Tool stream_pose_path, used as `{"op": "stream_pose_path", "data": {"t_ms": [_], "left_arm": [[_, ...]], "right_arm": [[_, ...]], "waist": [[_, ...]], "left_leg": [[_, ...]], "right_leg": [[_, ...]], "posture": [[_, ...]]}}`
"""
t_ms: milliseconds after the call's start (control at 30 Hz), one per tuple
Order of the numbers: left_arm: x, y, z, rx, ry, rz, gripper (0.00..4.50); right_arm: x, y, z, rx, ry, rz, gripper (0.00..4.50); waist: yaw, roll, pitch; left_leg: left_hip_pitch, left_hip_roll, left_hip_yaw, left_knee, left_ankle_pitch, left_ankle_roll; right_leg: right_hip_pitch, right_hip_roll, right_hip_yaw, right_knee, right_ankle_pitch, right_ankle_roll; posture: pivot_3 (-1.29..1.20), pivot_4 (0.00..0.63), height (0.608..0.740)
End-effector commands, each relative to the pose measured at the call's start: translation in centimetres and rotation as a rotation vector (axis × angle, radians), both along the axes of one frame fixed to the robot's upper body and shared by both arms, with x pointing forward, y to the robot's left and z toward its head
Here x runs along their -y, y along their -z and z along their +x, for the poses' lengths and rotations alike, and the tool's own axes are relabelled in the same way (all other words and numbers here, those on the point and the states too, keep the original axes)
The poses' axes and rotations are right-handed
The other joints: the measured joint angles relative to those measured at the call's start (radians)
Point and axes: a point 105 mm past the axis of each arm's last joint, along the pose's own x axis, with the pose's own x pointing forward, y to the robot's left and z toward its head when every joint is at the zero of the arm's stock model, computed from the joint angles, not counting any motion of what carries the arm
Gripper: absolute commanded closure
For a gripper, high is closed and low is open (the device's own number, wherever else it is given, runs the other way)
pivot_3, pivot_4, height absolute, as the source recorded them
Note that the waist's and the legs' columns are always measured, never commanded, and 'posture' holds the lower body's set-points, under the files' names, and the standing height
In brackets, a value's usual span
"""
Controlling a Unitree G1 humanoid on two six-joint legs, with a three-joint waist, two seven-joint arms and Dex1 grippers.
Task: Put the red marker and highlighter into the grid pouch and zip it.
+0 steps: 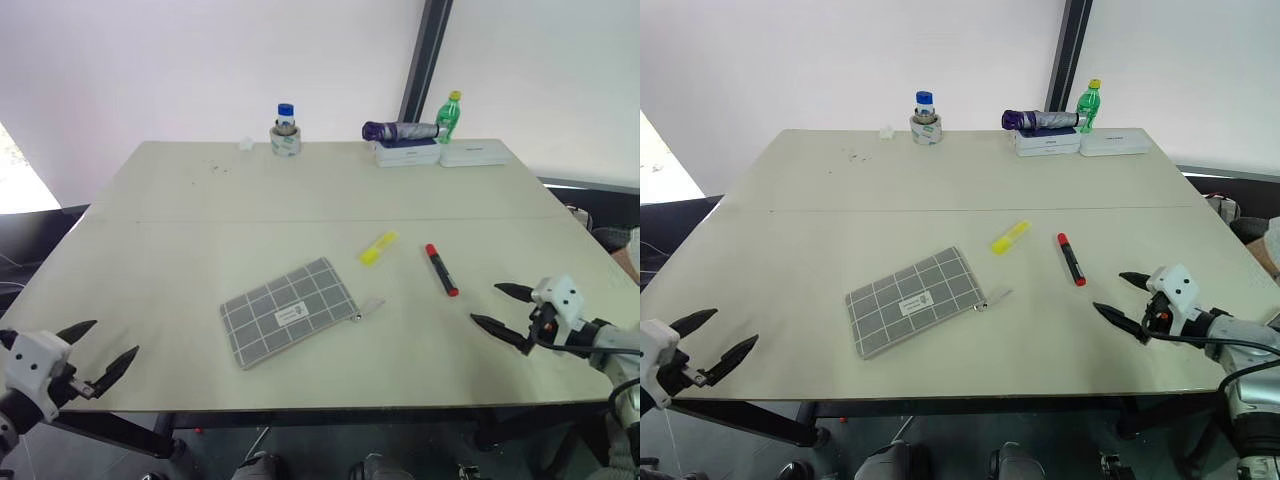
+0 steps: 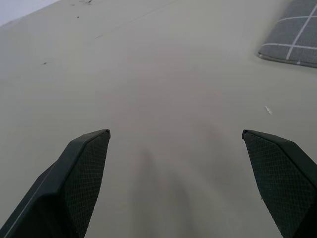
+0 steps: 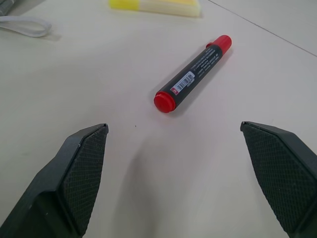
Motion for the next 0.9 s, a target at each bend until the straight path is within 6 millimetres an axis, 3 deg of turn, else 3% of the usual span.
{"op": "stream_pose_path", "data": {"t_ms": [33,833,900], "left_arm": [[-0.4,-1.5,0.1,0.062,-0.006,0.066,0.00],[2.7,-2.9,1.6,0.172,0.167,0.160,0.00],[3.2,-3.3,1.9,0.197,0.189,0.189,0.00]], "right_arm": [[-0.2,-0.7,0.4,0.042,-0.008,-0.012,0.05],[-1.8,-1.8,1.6,0.067,-0.057,-0.003,0.05],[-2.6,-2.4,1.9,0.068,-0.070,0.039,0.56]], "waist": [[0.000,0.000,0.000],[-0.001,0.000,0.000],[-0.002,0.000,0.000]], "left_leg": [[0.000,0.000,0.000,0.000,0.000,0.000],[0.000,0.000,0.000,-0.001,0.000,0.000],[0.000,0.000,0.000,-0.001,0.000,0.000]], "right_leg": [[0.000,0.000,0.000,0.000,0.000,0.000],[0.000,0.000,0.000,0.000,0.000,0.000],[0.000,0.000,0.000,-0.001,0.000,0.000]], "posture": [[0.00,0.150,0.738],[0.00,0.150,0.738],[0.00,0.150,0.738]]}}
